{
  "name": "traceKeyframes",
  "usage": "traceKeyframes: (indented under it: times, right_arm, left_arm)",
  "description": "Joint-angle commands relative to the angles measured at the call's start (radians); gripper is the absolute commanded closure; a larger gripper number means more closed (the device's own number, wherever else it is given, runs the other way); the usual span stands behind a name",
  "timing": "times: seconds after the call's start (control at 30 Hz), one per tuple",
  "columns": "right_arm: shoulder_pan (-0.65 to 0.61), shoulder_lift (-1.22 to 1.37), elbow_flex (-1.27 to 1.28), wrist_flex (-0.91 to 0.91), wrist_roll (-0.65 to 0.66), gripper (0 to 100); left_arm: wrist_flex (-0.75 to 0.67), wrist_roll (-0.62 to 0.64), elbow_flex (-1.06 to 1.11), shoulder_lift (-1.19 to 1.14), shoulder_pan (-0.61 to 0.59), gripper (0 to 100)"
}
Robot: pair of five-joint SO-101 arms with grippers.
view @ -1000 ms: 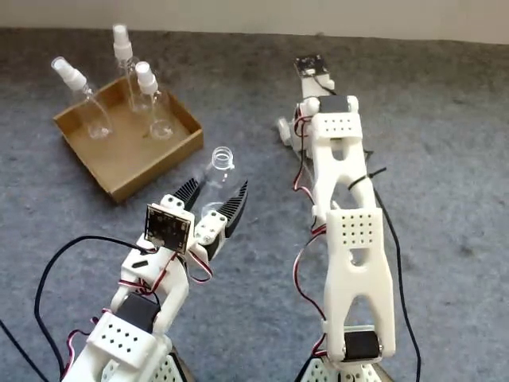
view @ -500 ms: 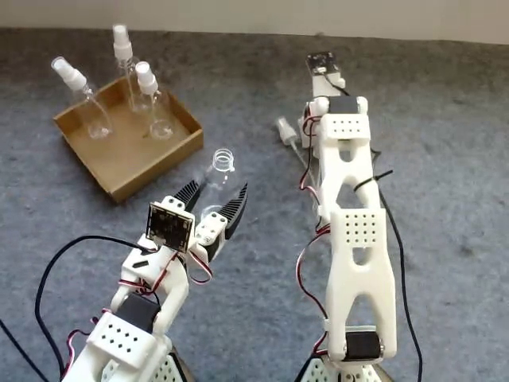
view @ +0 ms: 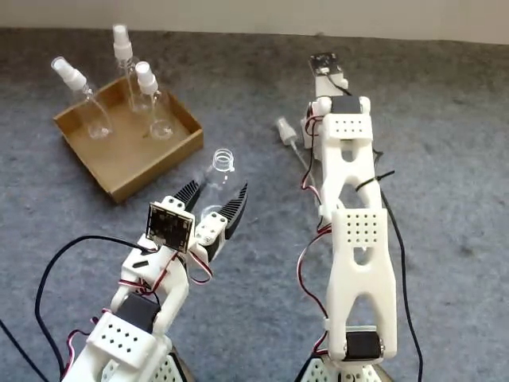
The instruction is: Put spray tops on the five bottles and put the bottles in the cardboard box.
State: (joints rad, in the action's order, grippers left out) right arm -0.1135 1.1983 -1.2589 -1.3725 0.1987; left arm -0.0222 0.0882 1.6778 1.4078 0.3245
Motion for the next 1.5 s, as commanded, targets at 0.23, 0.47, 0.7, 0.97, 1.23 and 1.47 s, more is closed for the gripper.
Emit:
traceKeyframes:
  times: [0.23, 0.47, 0.7, 0.97, 1.23, 1.47]
  right_arm:
    - [-0.012, -0.09, -0.321, -0.229, 0.0, 96.8]
    - [-0.015, -0.105, -0.495, -0.331, 0.0, 96.8]
    - [-0.016, -0.171, -0.509, -0.329, 0.0, 96.8]
    - [-0.033, -0.265, -0.509, -0.317, 0.0, 96.7]
    - [-0.068, -0.337, -0.509, -0.171, -0.008, 96.7]
    - [-0.074, -0.389, -0.509, -0.114, -0.008, 96.7]
  left_arm:
    - [0.005, -0.009, 0.027, 0.024, 0.008, 93]
    - [0.005, -0.009, 0.027, 0.021, 0.008, 93]
    - [0.005, -0.009, 0.027, 0.019, 0.008, 93]
    - [0.005, -0.009, 0.027, 0.019, 0.008, 93]
    - [0.005, -0.009, 0.027, 0.018, 0.008, 93]
    - [0.005, -0.009, 0.027, 0.018, 0.008, 93]
